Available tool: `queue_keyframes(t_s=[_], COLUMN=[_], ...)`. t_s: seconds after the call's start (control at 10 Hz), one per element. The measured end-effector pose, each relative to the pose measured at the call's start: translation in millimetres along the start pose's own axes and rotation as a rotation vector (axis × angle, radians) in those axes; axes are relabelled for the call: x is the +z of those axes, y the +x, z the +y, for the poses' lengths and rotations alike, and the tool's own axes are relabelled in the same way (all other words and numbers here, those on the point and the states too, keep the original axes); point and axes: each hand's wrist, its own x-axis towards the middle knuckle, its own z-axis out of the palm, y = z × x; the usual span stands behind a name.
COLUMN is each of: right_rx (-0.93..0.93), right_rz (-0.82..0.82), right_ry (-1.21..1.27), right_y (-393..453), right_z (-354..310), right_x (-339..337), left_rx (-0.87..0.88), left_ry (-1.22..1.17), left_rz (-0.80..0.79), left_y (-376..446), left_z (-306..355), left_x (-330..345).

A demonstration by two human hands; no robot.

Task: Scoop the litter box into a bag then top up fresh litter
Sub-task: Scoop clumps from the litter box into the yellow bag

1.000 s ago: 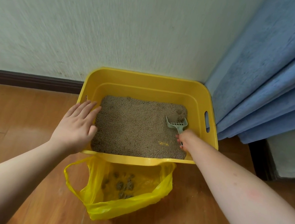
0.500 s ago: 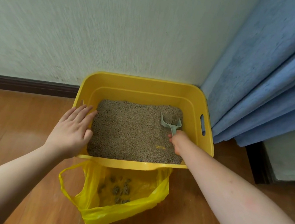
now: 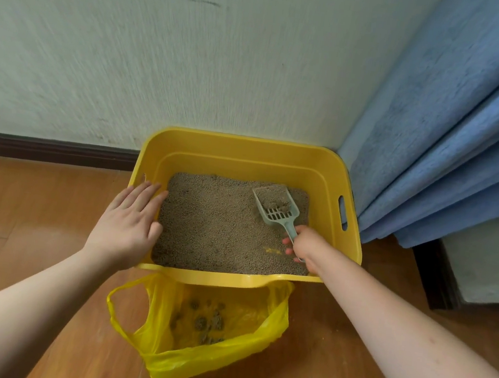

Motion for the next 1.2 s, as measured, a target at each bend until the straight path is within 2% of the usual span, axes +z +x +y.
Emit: queue_keyframes(t_s=[0.3,0.8,1.2], right_rx=[-0.207,-0.331,-0.738], right_rz=[0.029,0.067,0.064], right_ry=[-0.105,-0.305,-0.495], right_y=[-12.6,-26.2,-89.8], right_z=[4.4,-4.2,8.1], right_x=[-6.2,-5.7,-14.4], left_rx=[-0.008,-0.01,-0.012], left_ry=[0.003,-0.015,-0.01], left_rz=[0.001,-0.011,-0.037], left_y=[-0.4,-0.4,-1.8], left_z=[0.7,1.0,1.4], left_x=[-0.8,-2.7,-1.5])
